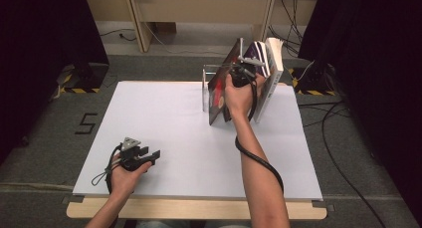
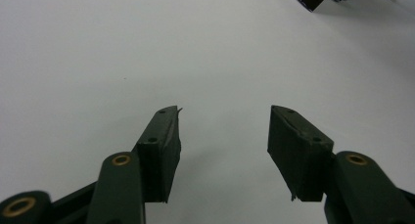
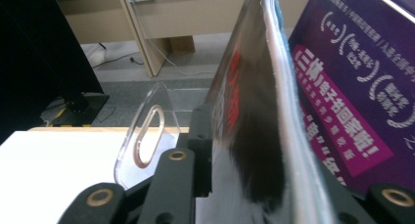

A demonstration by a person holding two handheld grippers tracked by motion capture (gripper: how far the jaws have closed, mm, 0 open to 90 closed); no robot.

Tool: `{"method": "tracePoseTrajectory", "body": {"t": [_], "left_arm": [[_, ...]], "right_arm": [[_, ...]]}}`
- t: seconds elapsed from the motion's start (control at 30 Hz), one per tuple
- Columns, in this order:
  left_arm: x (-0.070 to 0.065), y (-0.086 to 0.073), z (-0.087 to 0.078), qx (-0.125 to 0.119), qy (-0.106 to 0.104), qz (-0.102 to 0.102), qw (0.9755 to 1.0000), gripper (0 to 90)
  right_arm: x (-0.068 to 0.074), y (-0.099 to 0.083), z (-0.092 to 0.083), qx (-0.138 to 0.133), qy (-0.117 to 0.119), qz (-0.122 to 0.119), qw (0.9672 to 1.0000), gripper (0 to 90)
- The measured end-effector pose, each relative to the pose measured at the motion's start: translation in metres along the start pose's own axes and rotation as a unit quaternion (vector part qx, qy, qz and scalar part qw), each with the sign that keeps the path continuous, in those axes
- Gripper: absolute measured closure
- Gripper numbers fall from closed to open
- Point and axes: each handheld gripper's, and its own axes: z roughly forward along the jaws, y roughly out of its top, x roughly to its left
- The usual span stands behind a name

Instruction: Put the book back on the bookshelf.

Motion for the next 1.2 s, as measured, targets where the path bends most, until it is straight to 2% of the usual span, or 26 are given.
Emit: {"method": "tracePoseTrajectory", "body": {"t": [0.3, 0.8, 1.2], "left_arm": [[-0.002, 0.0, 0.001, 0.0, -0.001, 0.001, 1.0, 44.8], [-0.003, -0.001, 0.002, -0.001, -0.001, 0.003, 1.0, 43.4], [-0.004, -0.001, 0.002, -0.001, 0.0, 0.005, 1.0, 42.7]], "right_arm": [[-0.007, -0.003, -0.002, 0.006, -0.009, -0.009, 0.9999, 69.0], [-0.011, -0.007, -0.012, 0.01, -0.003, -0.014, 0.9998, 62.6], [-0.012, -0.013, -0.023, 0.003, 0.001, -0.02, 0.9998, 60.5]]}}
